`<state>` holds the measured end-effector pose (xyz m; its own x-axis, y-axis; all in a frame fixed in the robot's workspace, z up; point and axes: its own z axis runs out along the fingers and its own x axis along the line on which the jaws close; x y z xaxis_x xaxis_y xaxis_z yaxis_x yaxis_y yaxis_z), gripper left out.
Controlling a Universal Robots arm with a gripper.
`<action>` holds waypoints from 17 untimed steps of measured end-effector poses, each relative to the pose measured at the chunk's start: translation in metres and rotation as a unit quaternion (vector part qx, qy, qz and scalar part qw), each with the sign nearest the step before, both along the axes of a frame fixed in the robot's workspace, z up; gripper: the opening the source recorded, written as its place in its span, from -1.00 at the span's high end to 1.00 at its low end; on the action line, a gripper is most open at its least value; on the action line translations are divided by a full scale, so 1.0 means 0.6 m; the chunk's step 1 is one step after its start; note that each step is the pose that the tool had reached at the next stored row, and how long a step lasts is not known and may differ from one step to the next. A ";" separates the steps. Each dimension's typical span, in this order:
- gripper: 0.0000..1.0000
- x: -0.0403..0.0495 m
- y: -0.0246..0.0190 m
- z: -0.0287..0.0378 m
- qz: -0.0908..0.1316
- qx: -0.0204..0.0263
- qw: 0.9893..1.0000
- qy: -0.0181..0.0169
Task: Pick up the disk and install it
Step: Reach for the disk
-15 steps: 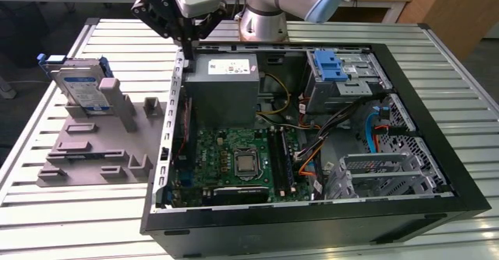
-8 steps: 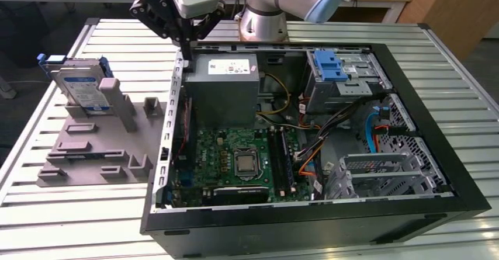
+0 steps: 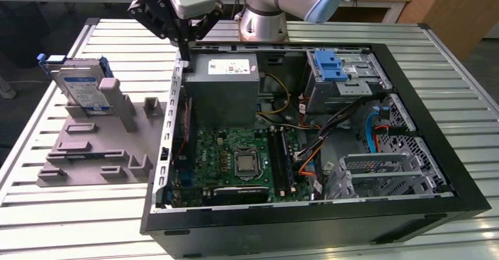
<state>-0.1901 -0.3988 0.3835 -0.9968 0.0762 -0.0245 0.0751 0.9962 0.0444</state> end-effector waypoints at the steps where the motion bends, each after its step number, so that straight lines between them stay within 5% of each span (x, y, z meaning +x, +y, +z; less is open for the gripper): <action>1: 0.79 -0.001 0.0000 0.000 0.000 0.000 1.000 0.000; 17: 0.79 -0.010 0.0000 -0.003 0.000 0.000 1.000 0.000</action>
